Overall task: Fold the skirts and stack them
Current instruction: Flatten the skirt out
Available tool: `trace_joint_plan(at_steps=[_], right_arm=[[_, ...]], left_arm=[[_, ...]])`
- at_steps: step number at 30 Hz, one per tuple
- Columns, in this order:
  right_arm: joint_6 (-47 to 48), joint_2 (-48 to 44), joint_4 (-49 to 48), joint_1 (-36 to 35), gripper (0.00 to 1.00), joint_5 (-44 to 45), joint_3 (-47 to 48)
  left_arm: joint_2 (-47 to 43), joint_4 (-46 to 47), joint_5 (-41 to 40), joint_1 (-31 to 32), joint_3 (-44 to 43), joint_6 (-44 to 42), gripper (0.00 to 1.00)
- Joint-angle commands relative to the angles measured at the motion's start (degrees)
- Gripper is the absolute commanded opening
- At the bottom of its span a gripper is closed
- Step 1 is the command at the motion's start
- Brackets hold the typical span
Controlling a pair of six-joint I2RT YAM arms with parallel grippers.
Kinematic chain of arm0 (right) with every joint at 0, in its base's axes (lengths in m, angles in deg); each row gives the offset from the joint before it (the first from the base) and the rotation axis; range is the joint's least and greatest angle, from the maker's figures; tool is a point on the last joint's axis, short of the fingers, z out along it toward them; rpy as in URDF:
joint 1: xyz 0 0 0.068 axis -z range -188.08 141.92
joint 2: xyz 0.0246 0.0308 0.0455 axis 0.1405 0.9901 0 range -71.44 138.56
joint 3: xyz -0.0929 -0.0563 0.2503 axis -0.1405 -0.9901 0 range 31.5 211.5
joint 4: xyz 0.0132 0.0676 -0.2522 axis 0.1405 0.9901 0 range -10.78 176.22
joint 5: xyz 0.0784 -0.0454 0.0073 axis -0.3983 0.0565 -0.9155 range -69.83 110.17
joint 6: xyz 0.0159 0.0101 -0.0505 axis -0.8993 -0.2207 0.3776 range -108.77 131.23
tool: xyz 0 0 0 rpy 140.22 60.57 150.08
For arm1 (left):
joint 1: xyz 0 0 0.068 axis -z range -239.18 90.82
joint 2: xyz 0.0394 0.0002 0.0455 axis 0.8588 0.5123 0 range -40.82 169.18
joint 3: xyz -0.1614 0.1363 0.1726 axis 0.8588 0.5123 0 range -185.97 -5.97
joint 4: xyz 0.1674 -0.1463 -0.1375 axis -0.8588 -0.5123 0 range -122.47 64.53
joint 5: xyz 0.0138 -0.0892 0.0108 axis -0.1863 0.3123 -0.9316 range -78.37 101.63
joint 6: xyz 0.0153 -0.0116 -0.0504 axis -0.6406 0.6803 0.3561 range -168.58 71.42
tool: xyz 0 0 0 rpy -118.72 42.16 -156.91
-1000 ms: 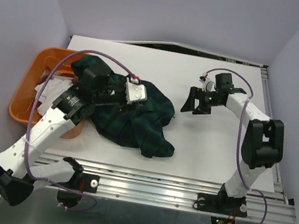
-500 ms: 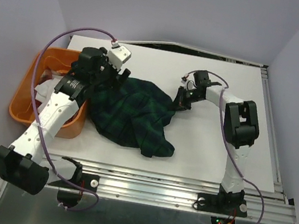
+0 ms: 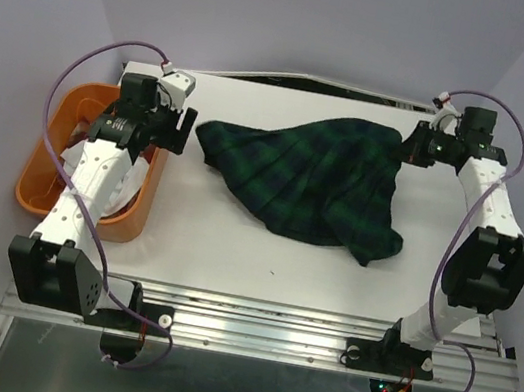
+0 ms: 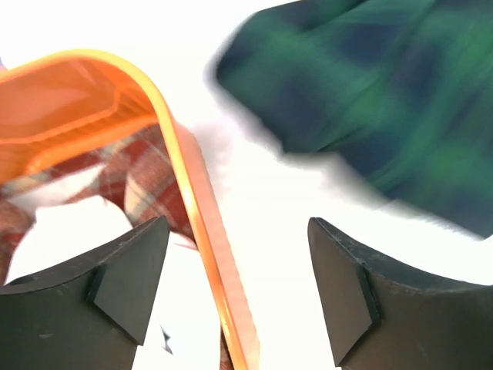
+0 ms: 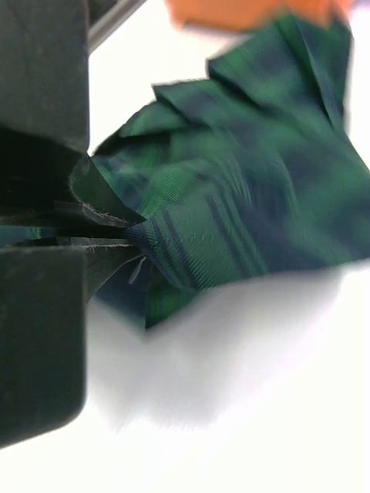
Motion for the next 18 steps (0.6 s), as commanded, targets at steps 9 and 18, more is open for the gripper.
trace_joint_plan(at_steps=[9,18], right_arm=[[29.4,-2.5,7.3,-11.4,0.01,9.4,-10.7],[43.0,-16.8,-3.1,-35.8,0.01,23.6,-17.2]], left_arm=[[7.1,1.3,12.6,1.7,-10.0,-2.8,0.79],[10.4,11.2,18.2,1.7,-13.0,7.8,0.78]])
